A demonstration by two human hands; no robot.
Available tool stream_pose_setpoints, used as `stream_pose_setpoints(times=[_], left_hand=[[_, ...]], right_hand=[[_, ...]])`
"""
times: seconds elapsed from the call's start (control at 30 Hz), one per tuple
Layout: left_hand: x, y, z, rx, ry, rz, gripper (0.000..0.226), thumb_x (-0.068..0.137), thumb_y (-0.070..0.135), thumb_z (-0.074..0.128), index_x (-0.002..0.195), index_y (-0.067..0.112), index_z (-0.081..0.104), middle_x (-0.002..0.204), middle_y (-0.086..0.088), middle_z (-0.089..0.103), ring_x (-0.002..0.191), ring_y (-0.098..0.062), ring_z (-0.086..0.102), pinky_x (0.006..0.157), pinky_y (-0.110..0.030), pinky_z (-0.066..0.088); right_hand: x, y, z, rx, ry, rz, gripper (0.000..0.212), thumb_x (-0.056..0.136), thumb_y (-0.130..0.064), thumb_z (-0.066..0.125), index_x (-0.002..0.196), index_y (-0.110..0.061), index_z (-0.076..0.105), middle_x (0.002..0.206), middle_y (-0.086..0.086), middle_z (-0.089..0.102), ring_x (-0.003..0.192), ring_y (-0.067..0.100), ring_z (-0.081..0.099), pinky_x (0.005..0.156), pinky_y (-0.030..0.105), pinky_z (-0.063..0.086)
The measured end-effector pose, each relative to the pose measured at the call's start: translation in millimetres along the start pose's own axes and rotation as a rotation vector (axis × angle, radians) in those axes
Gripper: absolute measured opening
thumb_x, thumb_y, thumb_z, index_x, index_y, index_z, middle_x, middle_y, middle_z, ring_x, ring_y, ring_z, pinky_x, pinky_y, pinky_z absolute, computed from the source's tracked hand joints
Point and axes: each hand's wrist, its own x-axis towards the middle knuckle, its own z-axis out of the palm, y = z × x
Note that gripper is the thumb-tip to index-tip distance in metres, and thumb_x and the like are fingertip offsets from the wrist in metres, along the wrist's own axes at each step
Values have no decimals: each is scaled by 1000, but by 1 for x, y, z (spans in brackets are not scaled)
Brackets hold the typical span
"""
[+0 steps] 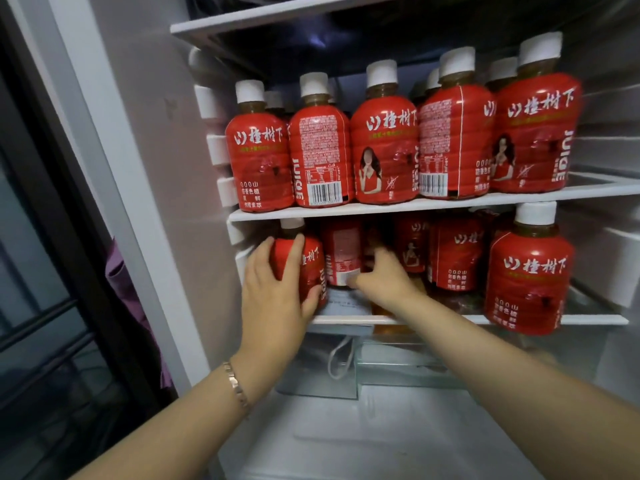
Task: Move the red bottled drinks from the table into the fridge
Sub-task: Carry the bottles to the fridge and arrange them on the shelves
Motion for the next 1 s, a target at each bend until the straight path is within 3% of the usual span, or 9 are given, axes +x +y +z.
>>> stream_pose_setpoints(times=[0.2, 0.37, 0.53, 0.67, 0.83, 0.93, 1.0], left_hand=[[1, -7, 7, 64, 17, 55, 74, 70, 10, 78, 136, 11, 45, 139, -31, 32, 126, -49, 39, 98, -56, 39], [-1, -15, 13, 23, -50, 87, 83, 78, 9, 71, 145, 13, 22, 150, -30, 4, 139, -45, 7, 104, -53, 13], [0, -16, 15, -14, -37, 108, 84, 79, 7, 68, 146, 16, 18, 151, -16, -3, 140, -39, -4, 102, -55, 5], [0, -13, 24, 10, 19, 91, 76, 78, 10, 65, 143, 13, 25, 149, -19, 6, 138, -40, 4, 105, -52, -1], [7, -3, 29, 45, 138, 37, 61, 71, 27, 43, 131, 14, 37, 140, -20, 19, 130, -40, 18, 105, -50, 9], [8, -2, 33, 64, 207, 49, 59, 69, 29, 43, 126, 15, 41, 137, -19, 23, 125, -40, 23, 104, -51, 23], [7, -5, 34, 85, 222, 62, 58, 70, 30, 43, 126, 15, 42, 136, -20, 24, 124, -41, 24, 101, -55, 33]], right_hand=[[9, -12, 37, -14, -256, -143, 48, 80, -5, 62, 127, -7, 52, 124, 20, 60, 116, 35, 56, 101, 48, 44], [17, -18, 30, -68, -404, -180, 59, 82, 0, 62, 136, -9, 42, 134, 14, 52, 124, 26, 49, 107, 38, 39], [31, -17, 35, -179, -341, -191, 37, 94, -13, 53, 131, -7, 50, 132, 14, 55, 122, 28, 51, 94, 24, 36], [33, -17, 39, -233, -328, -203, 38, 95, -17, 51, 132, -8, 49, 133, 15, 54, 122, 29, 50, 96, 26, 36], [31, -14, 38, -342, -293, -201, 35, 94, -12, 49, 129, -8, 51, 130, 15, 54, 122, 30, 49, 99, 29, 36], [39, -7, 31, -588, -121, -179, 57, 93, -10, 48, 146, -13, 28, 150, 17, 26, 137, 33, 29, 110, 39, 30], [51, -5, 25, -740, -20, -159, 63, 94, -13, 46, 150, -14, 17, 156, 18, 5, 144, 36, 8, 116, 44, 14]])
